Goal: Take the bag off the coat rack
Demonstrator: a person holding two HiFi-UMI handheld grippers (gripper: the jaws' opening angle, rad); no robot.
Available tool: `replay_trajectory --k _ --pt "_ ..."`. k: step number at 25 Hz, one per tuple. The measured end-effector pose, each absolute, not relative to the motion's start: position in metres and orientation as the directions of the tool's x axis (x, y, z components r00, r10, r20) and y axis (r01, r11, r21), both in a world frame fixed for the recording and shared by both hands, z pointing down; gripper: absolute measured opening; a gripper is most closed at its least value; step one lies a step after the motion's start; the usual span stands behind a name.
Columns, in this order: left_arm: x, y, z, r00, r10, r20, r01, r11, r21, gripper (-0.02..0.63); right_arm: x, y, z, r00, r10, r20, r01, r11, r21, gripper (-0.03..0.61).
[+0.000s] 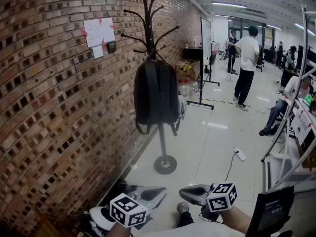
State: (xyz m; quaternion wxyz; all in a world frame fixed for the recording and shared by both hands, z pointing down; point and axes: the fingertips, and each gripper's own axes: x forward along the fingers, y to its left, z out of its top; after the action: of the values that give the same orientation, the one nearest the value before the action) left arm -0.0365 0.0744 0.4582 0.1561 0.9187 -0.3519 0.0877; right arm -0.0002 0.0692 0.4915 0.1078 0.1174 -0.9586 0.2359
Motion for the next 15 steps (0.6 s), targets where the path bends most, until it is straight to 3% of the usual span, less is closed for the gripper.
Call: replay_trajectory --k 15 --pt "-0.052 0.026 0.458 0.711 -0.646 0.279 -0.702 -0.676 0.223 0.002 -0.008 0.021 0.484 -0.957 -0.18 0.228 -0.263 0.871 -0.414 -0.002"
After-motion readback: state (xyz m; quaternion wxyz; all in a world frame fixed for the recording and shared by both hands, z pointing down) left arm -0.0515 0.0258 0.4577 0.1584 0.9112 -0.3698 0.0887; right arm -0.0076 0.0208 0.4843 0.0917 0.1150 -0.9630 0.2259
